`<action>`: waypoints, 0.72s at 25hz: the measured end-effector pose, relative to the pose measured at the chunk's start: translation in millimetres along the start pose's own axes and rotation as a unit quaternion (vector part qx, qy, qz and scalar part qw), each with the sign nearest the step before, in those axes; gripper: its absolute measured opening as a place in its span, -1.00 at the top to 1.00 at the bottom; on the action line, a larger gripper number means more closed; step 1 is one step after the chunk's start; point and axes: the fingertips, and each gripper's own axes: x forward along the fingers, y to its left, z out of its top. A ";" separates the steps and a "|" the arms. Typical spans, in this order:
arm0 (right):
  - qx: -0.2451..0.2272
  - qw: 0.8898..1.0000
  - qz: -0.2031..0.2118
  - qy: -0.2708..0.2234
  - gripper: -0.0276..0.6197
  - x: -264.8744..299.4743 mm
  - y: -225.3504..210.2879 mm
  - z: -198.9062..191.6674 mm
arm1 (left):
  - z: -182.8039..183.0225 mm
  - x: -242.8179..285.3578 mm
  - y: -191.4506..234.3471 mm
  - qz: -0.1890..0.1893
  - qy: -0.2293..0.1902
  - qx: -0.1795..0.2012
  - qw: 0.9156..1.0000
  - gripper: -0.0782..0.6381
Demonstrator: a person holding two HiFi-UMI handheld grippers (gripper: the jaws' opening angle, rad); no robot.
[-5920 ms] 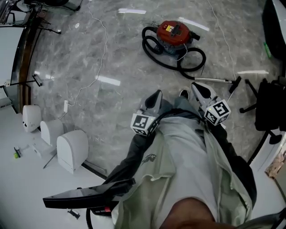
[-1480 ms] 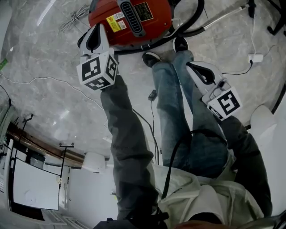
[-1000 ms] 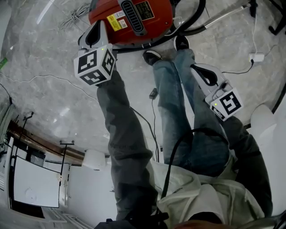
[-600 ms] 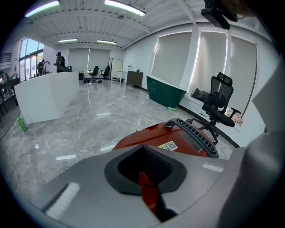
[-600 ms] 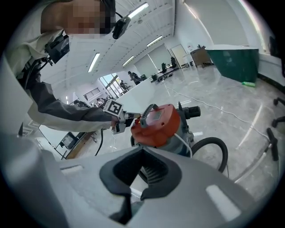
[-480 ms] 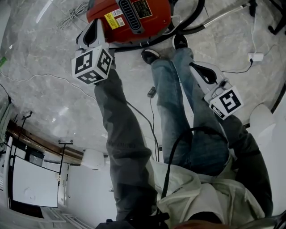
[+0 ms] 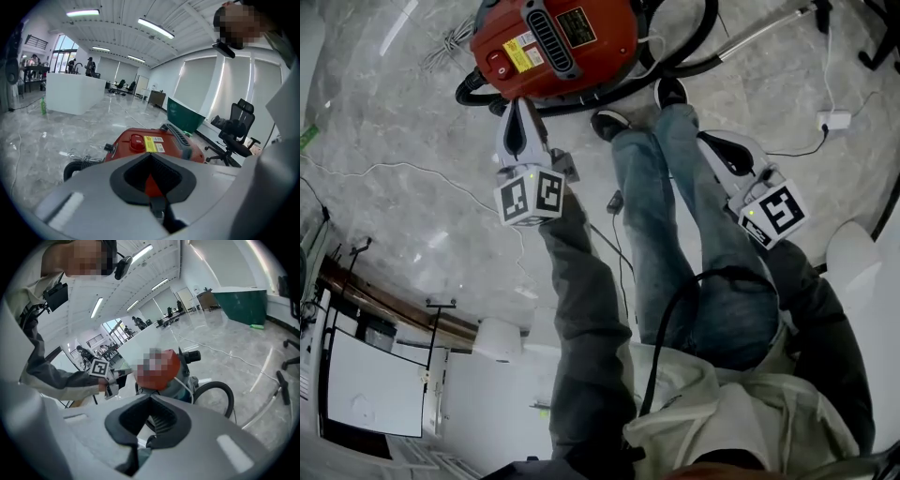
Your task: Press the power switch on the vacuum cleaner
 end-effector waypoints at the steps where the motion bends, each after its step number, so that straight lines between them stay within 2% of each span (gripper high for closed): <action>1: -0.001 1.000 0.003 -0.002 0.91 -1.8 -1.2 1.8 | -6.4 -15.1 -9.0 0.008 0.000 0.004 1.000 0.78; 4: -0.016 1.000 0.010 -0.007 0.91 -7.6 -9.2 10.6 | -21.2 -56.9 -46.4 0.013 0.000 0.011 1.000 0.78; 10: -0.034 0.999 0.012 -0.023 0.91 -19.9 -27.6 27.1 | -39.2 -106.4 -108.0 -0.014 0.022 -0.009 1.000 0.78; 14: -0.039 0.999 0.002 -0.027 0.91 -30.0 -42.3 27.9 | -41.5 -111.2 -120.7 -0.022 0.025 -0.033 0.999 0.78; 18: -0.036 0.999 -0.015 -0.031 0.91 -45.6 -49.5 18.0 | -46.8 -117.4 -121.3 -0.028 0.031 -0.029 0.999 0.78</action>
